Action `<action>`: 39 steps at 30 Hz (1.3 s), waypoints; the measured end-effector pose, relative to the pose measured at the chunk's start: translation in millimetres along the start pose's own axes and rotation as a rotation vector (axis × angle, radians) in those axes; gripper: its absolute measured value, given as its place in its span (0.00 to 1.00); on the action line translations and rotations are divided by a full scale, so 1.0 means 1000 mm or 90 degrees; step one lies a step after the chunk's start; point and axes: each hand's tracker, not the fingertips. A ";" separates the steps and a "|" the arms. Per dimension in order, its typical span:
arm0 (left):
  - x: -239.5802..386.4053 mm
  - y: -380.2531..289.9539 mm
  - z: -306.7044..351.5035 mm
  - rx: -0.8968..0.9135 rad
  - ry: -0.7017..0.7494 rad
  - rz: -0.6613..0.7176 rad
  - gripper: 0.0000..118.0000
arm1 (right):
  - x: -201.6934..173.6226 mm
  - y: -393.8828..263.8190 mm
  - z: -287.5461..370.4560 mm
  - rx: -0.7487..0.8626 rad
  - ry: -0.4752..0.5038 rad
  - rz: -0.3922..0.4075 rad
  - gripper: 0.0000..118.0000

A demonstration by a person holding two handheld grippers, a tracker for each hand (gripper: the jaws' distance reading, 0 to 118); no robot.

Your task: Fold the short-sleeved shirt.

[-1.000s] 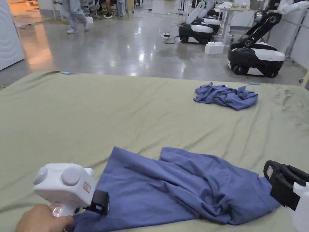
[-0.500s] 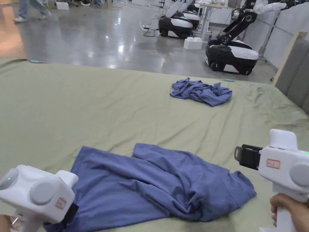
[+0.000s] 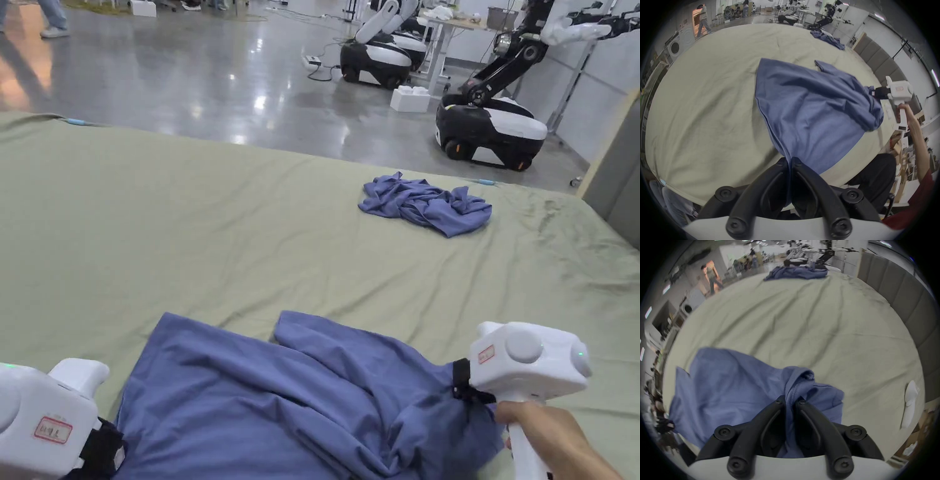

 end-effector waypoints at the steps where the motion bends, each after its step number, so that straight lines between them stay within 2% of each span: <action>1: -0.005 0.003 0.003 0.018 -0.020 0.024 0.03 | 0.003 0.002 0.008 0.007 0.028 -0.011 0.09; 3: -0.015 0.007 0.016 0.054 -0.063 0.071 0.03 | 0.008 0.003 0.032 0.050 0.034 -0.021 0.09; 7: -0.032 0.021 0.045 0.113 -0.098 0.102 0.03 | 0.012 0.007 0.078 0.098 0.106 -0.049 0.09; 17: -0.051 0.096 0.137 0.246 -0.088 0.087 0.03 | -0.020 0.048 0.189 0.199 0.147 -0.056 0.09; 20: -0.056 0.120 0.160 0.274 -0.096 0.086 0.03 | -0.024 0.066 0.210 0.212 0.167 -0.114 0.09; 22: -0.060 0.134 0.170 0.282 -0.108 0.101 0.03 | -0.025 0.080 0.220 0.208 0.193 -0.144 0.09; 26: -0.067 0.163 0.186 0.305 -0.117 0.100 0.03 | -0.036 0.106 0.234 0.230 0.171 -0.147 0.09; 30: -0.075 0.194 0.195 0.330 -0.124 0.118 0.03 | -0.046 0.132 0.237 0.242 0.178 -0.180 0.09; 39: -0.090 0.263 0.189 0.346 -0.110 0.139 0.03 | -0.070 0.191 0.214 0.266 0.165 -0.195 0.09</action>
